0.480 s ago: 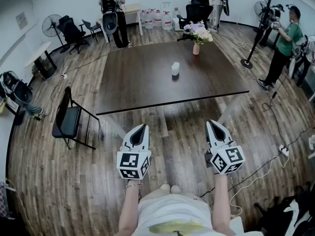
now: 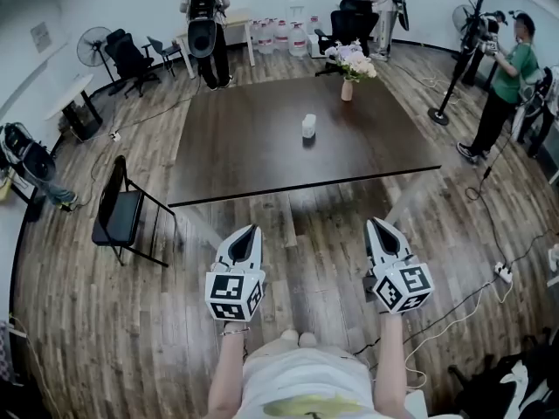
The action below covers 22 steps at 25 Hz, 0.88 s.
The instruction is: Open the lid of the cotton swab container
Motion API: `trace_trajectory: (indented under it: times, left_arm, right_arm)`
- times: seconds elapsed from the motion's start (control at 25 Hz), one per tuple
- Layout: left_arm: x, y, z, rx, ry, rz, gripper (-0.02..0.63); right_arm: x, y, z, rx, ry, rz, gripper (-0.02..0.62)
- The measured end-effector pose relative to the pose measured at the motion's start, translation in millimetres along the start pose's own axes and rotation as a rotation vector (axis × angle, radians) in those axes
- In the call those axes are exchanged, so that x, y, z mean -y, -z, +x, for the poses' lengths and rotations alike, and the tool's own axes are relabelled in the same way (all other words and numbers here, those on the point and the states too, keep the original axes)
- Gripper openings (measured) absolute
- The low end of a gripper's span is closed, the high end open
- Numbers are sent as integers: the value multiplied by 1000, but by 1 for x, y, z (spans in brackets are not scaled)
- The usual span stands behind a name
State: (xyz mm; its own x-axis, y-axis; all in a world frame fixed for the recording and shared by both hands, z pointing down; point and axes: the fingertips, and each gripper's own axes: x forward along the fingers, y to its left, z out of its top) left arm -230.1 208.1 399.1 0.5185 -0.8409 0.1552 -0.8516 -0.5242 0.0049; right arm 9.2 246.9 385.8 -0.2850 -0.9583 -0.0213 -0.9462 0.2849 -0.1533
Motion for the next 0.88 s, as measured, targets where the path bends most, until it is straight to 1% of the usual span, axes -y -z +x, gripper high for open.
trace_trajectory:
  times: [0.16, 0.44, 0.68, 0.88]
  left_arm:
    - [7, 2, 3, -9, 2, 3, 21]
    - [13, 10, 15, -29, -15, -14, 21]
    - [16, 9, 38, -37, -7, -10, 21]
    - [12, 9, 68, -48, 2, -8, 21]
  right_arm:
    - [6, 1, 0, 4, -4, -1, 21]
    - [19, 10, 7, -10, -17, 20, 21]
    - [37, 12, 21, -7, -15, 37, 21]
    - [57, 14, 40, -4, -3, 56, 21]
